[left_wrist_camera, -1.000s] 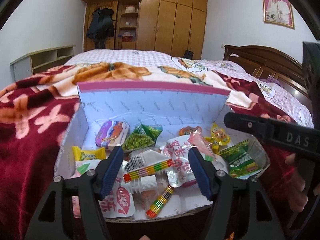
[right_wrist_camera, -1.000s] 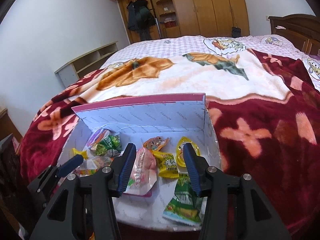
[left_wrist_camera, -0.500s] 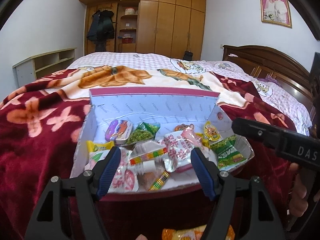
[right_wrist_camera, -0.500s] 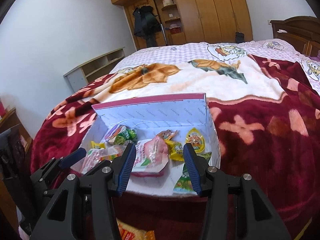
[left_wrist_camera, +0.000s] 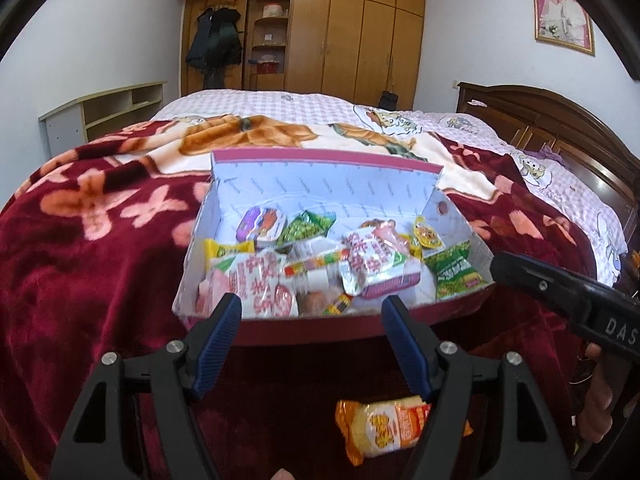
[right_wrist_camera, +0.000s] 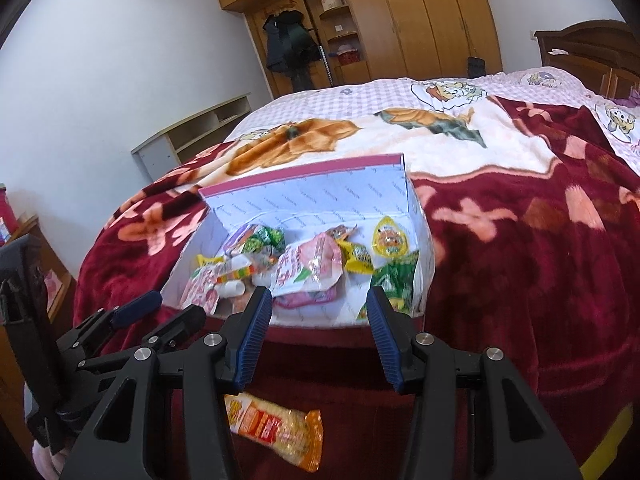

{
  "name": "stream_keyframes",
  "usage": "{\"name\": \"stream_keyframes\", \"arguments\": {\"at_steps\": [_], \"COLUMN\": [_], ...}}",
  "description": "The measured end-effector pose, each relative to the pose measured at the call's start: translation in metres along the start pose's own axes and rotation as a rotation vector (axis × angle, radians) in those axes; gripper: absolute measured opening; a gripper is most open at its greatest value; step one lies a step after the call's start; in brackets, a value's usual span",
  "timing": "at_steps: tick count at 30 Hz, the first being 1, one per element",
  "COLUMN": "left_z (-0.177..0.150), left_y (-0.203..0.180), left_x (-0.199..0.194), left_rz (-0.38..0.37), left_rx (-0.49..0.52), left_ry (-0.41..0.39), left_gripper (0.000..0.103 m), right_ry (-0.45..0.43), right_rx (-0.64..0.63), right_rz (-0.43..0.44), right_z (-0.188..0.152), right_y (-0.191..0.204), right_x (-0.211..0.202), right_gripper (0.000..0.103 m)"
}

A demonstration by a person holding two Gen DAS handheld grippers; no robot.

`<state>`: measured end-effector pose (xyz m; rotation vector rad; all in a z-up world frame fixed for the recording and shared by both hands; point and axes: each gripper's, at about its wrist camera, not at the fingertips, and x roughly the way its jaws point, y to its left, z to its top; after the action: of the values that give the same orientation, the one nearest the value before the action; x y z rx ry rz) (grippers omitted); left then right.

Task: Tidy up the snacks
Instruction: 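Withdraw both tools toward the orange bread packet on the blanket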

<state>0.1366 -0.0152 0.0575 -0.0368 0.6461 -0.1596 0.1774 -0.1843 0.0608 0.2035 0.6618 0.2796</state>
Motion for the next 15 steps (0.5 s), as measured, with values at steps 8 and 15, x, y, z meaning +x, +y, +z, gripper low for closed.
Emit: {"name": "stream_keyframes", "arguments": {"at_steps": [8,15], "left_z": [-0.017,-0.037], "left_y": [0.000,-0.002], "left_x": [-0.006,-0.007], "left_rz": [0.000,-0.012], "left_rx": [0.006,0.005], "left_ry": [0.035,0.084], "left_gripper": [0.076,0.076], "right_ry": [0.024,0.060], "right_rx": [0.032,0.048], "right_rz": [0.003,0.004], "right_z": [-0.019,-0.040], "right_y": [-0.003,-0.005], "right_x": [-0.005,-0.004], "right_gripper": [0.051,0.051]}}
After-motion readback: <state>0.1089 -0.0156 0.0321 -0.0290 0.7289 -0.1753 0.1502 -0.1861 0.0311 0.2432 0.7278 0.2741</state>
